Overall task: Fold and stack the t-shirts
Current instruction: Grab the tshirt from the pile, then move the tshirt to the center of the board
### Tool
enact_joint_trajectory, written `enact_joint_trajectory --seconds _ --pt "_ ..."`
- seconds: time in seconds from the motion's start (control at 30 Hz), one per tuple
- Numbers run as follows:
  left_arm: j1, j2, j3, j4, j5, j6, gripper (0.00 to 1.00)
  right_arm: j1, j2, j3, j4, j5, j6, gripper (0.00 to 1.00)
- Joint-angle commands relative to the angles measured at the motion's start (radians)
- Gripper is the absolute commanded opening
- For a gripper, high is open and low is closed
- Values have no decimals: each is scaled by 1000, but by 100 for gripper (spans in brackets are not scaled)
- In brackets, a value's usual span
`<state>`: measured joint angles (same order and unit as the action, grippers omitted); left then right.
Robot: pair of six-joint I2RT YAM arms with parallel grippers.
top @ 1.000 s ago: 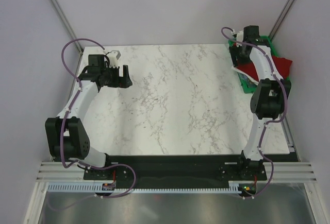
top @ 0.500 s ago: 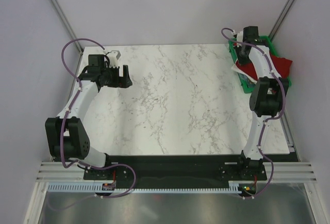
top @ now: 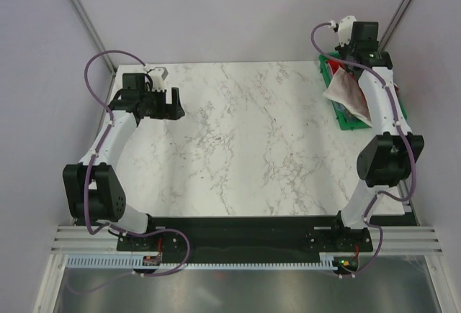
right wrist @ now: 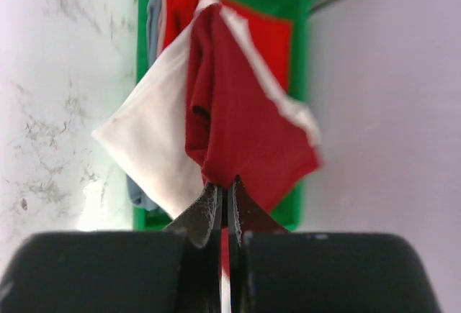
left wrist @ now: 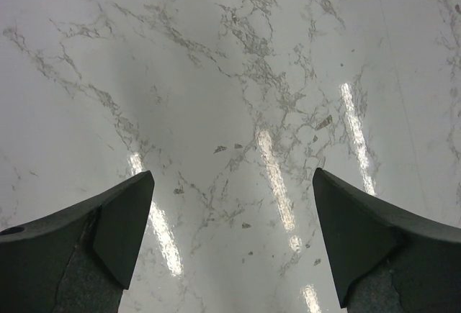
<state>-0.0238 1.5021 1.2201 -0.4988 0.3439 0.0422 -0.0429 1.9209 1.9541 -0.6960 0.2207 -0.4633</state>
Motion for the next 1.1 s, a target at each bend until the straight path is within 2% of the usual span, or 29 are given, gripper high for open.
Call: enact_joint_trajectory --seconds 0.0,0.13,0.3,0.4,0.47,0.67,0.83,0.93,1.0,1.07 --pt "-4 12 71 8 -32 -16 100 121 -245 -66 226 22 -181 0" --pt "-2 32 105 11 -85 -16 100 245 -393 -141 254 -12 -329 0" --pt "-2 29 134 13 -126 -5 100 441 -491 -202 216 -73 -389 0" --pt "-4 17 128 23 -150 10 100 549 -502 -212 188 -83 -371 0" --pt "-2 4 116 29 -169 22 99 584 -493 -215 165 -125 -306 0" --pt "-2 -32 72 40 -206 47 97 606 -402 -309 173 -214 -245 0" --pt "-2 -54 19 43 -212 61 96 606 -182 -293 214 -282 -215 5" --pt "-4 -65 1 40 -203 59 96 604 -22 -163 228 -235 -160 44" --pt "-4 -74 -7 40 -204 61 97 606 39 -106 239 -181 -130 64" --pt "-4 -83 -8 31 -204 64 97 604 17 -107 263 -179 -139 65"
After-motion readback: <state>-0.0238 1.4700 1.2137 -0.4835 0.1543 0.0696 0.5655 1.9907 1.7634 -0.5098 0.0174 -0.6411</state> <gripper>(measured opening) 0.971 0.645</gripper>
